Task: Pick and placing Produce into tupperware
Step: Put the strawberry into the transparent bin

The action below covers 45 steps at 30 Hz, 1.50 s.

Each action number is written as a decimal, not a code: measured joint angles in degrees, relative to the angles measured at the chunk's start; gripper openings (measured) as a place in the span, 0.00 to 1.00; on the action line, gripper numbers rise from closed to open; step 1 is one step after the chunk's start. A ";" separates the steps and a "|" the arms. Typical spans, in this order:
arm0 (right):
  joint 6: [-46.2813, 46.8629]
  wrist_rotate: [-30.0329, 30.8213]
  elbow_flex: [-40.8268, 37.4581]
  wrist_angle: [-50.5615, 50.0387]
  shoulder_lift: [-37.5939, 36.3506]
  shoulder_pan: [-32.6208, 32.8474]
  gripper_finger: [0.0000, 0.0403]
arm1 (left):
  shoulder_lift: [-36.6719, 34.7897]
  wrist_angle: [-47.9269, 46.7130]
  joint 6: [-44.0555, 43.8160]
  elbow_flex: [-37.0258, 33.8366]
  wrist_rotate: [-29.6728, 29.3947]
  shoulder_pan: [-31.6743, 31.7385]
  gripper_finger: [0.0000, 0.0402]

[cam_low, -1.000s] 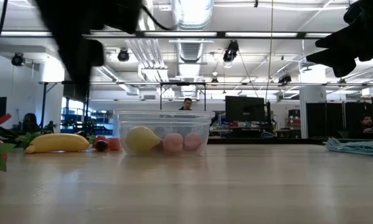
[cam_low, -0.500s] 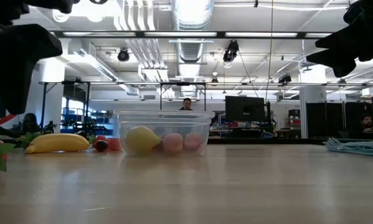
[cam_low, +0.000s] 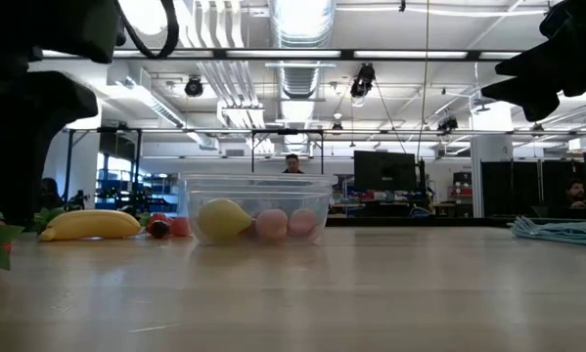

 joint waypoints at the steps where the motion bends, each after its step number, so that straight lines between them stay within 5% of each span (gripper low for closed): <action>1: 0.01 0.00 0.00 0.01 0.00 0.00 0.58 | 0.39 0.32 0.07 0.00 -0.01 0.00 0.69; 9: 0.01 0.00 0.00 0.01 0.00 -0.01 0.58 | 2.48 0.34 1.54 -0.02 -0.02 0.02 0.68; 31: -0.01 0.00 0.00 0.00 -0.02 -0.02 0.58 | 1.40 -5.34 1.54 0.31 -3.18 2.01 0.32; 42: 0.01 0.00 0.00 0.02 0.00 0.00 0.58 | -13.41 -9.83 8.70 0.63 -21.08 16.05 0.33; 45: 0.01 0.00 0.00 0.02 0.00 -0.01 0.58 | -17.11 -4.44 13.86 0.37 -19.94 23.58 0.33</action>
